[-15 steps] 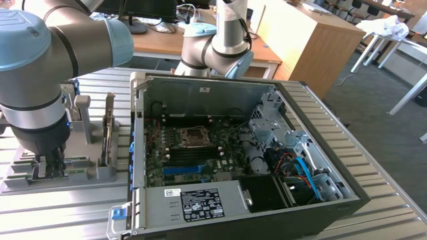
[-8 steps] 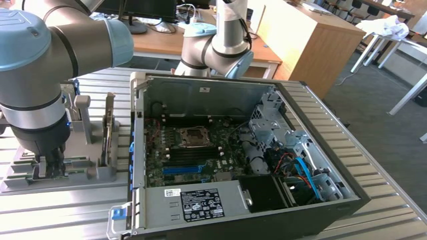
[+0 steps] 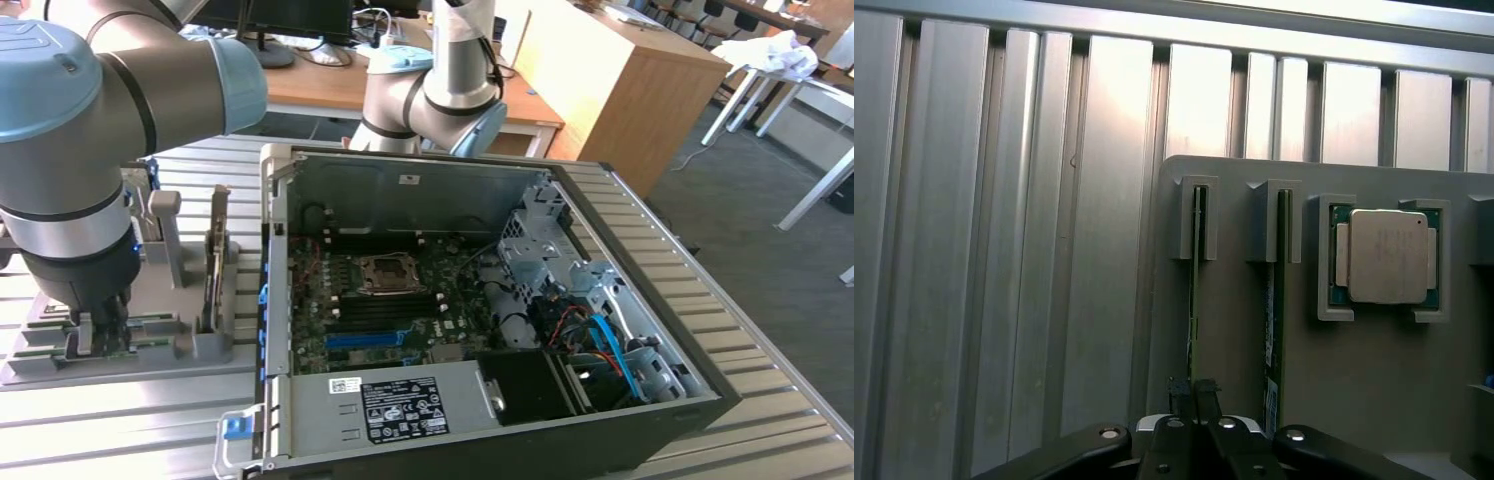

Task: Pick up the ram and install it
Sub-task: 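Pick up the ram and move it above insertion slot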

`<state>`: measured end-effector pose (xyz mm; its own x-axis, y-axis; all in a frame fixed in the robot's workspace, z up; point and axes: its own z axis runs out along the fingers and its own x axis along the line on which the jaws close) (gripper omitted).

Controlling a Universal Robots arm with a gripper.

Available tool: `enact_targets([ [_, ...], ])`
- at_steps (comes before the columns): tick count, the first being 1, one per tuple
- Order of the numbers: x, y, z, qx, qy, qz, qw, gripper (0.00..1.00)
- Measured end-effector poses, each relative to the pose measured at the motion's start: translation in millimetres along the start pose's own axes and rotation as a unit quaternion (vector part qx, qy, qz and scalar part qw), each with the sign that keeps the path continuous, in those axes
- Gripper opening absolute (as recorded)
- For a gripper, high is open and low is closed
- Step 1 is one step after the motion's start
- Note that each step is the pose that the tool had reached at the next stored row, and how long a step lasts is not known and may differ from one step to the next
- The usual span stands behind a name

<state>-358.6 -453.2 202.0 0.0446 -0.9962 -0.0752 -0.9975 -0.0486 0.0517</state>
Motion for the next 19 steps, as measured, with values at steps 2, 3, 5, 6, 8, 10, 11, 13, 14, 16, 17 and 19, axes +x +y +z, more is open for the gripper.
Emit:
enact_targets([
  [2,0.0,0.0,0.0,0.0,0.0,0.0,1.0,0.11],
  [3,0.0,0.0,0.0,0.0,0.0,0.0,1.0,0.11],
  [5,0.0,0.0,0.0,0.0,0.0,0.0,1.0,0.11],
  [6,0.0,0.0,0.0,0.0,0.0,0.0,1.0,0.11],
  [8,0.0,0.0,0.0,0.0,0.0,0.0,1.0,0.11],
  [10,0.0,0.0,0.0,0.0,0.0,0.0,1.0,0.11],
  [11,0.0,0.0,0.0,0.0,0.0,0.0,1.0,0.11],
  [13,-0.1,0.0,-0.7,0.0,0.0,0.0,1.0,0.11],
  [14,-0.1,0.1,-1.8,0.0,0.0,0.0,1.0,0.11],
  [16,-0.3,0.2,-4.5,0.0,0.0,0.0,1.0,0.11],
  [17,-0.5,0.3,-6.1,0.0,0.0,0.0,1.0,0.11],
  [19,-0.7,0.5,-9.5,0.0,0.0,0.0,1.0,0.11],
])
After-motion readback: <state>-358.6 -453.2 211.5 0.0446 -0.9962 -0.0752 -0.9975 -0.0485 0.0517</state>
